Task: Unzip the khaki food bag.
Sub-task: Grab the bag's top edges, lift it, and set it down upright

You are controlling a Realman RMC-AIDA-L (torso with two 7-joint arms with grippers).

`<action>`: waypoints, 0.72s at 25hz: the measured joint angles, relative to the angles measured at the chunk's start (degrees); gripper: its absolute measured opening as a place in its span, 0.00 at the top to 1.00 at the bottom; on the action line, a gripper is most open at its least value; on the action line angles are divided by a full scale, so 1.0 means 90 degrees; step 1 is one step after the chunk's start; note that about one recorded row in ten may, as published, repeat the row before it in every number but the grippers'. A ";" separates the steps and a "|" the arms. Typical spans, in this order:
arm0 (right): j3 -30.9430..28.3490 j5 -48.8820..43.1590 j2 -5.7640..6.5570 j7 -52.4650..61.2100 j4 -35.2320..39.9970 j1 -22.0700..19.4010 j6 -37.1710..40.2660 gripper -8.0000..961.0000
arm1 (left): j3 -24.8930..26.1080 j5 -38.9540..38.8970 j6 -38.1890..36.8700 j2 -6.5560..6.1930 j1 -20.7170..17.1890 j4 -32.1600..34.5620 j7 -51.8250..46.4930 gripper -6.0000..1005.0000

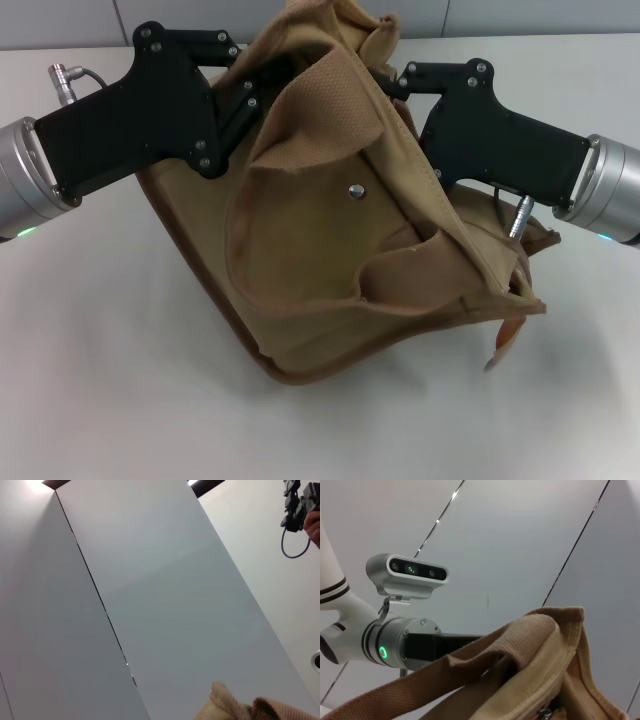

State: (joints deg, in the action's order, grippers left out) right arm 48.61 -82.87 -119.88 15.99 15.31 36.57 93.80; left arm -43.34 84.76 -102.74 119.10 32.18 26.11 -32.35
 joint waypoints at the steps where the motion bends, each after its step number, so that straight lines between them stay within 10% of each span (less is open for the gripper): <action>1: 0.0000 0.0000 0.0000 -0.0002 -0.0001 -0.0007 -0.0001 0.63 | 0.0000 0.0000 -0.0005 0.0000 0.0000 0.0000 0.0000 0.92; 6: -0.0014 0.0000 -0.0001 -0.0134 -0.0036 -0.0038 -0.0004 0.78 | 0.0001 0.0000 -0.0023 0.0000 -0.0001 -0.0001 0.0000 0.92; 18: 0.0003 -0.0049 0.0000 -0.0146 -0.0131 0.0111 -0.0111 0.79 | -0.0018 0.0000 -0.0026 0.0000 -0.0002 -0.0001 0.0013 0.92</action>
State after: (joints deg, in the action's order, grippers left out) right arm 48.64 -83.31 -119.88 14.67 14.13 37.57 92.80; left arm -43.50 84.76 -102.97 119.09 32.16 26.10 -32.23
